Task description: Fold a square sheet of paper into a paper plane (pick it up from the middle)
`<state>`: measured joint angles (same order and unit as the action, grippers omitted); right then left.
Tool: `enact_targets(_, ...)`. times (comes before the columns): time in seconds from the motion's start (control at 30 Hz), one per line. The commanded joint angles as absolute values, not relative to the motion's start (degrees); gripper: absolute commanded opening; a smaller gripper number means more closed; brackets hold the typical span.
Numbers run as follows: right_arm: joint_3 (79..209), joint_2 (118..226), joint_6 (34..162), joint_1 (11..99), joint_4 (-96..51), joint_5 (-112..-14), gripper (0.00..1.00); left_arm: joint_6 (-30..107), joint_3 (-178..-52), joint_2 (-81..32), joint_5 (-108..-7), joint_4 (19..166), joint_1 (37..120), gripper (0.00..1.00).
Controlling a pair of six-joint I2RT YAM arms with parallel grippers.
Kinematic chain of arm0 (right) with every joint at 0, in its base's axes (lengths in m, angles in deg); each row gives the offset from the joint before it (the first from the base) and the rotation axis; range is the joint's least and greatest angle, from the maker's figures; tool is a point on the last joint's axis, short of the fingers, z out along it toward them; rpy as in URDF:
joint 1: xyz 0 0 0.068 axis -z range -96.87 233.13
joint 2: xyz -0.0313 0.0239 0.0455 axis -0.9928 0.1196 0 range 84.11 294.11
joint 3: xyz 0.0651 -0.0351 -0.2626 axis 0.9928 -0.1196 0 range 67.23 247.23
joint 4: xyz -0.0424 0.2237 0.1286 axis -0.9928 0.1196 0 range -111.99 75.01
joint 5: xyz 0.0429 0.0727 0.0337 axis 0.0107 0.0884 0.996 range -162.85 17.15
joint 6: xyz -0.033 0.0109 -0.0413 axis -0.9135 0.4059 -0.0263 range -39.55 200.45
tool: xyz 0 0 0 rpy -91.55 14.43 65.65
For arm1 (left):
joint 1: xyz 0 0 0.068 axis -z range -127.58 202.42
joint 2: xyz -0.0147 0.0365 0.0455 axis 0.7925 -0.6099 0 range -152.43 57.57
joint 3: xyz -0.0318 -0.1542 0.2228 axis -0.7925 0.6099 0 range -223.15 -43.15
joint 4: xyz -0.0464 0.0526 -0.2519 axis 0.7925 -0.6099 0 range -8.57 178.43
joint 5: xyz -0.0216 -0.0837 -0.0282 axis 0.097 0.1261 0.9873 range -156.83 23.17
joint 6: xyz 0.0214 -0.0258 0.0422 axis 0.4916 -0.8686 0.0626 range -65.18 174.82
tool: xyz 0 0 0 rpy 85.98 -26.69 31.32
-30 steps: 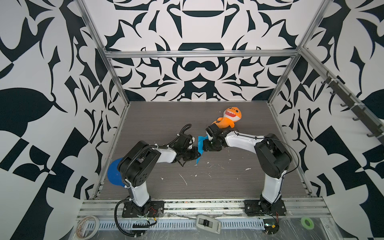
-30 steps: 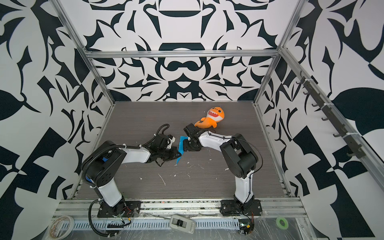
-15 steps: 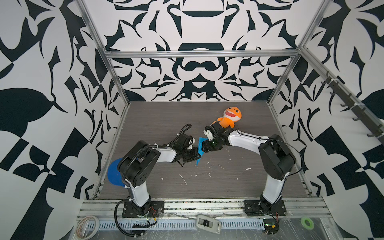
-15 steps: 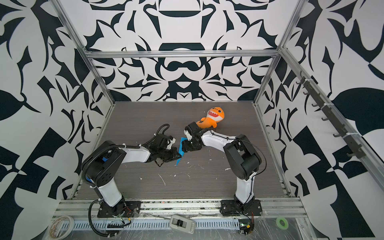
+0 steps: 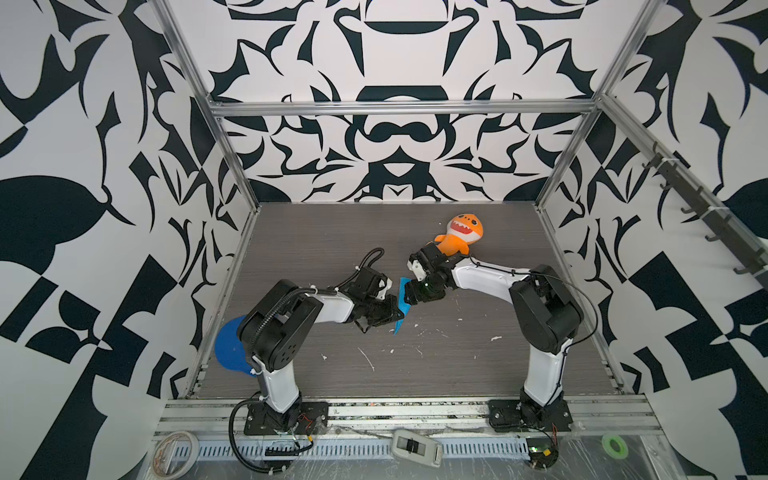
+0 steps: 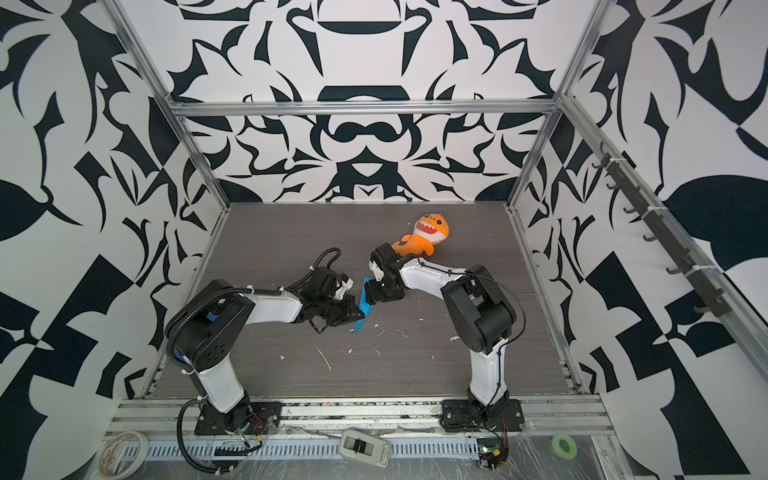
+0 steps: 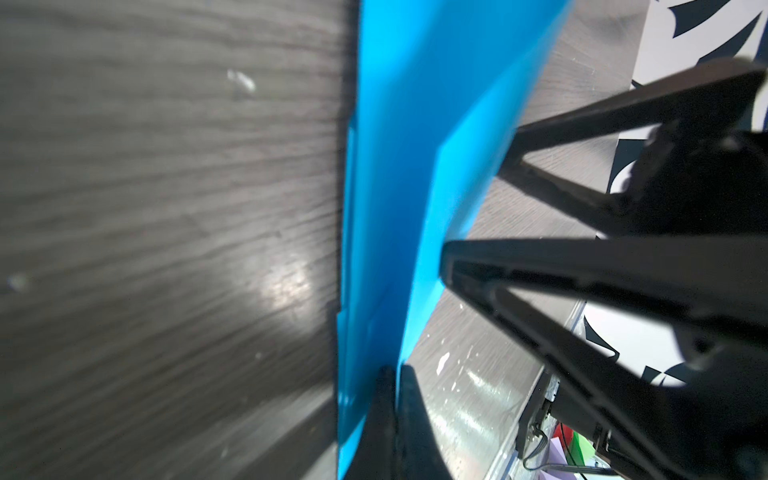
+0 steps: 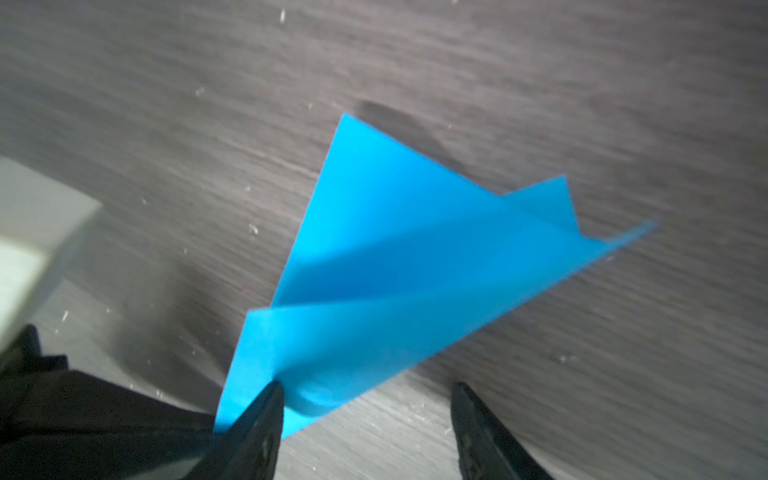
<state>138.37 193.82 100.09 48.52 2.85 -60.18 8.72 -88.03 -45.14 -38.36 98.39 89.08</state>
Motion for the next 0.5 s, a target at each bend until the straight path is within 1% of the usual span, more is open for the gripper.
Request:
enact_targets(0.0, 140.35, 195.06, 101.78, 48.73, 5.35, -62.09, 0.7, 8.42, -89.23, -46.4, -37.79, 96.78, 88.76, 0.05)
enact_targets(0.2, 140.22, 196.9, 104.93, 48.72, 7.21, -64.5, 0.69, 8.68, -89.06, -45.74, -38.64, 96.27, 88.63, 0.07)
enact_targets(0.47, 140.55, 200.33, 107.9, 48.45, 11.25, -68.8, 0.64, 9.03, -88.16, -43.65, -39.58, 97.12, 88.54, 0.12)
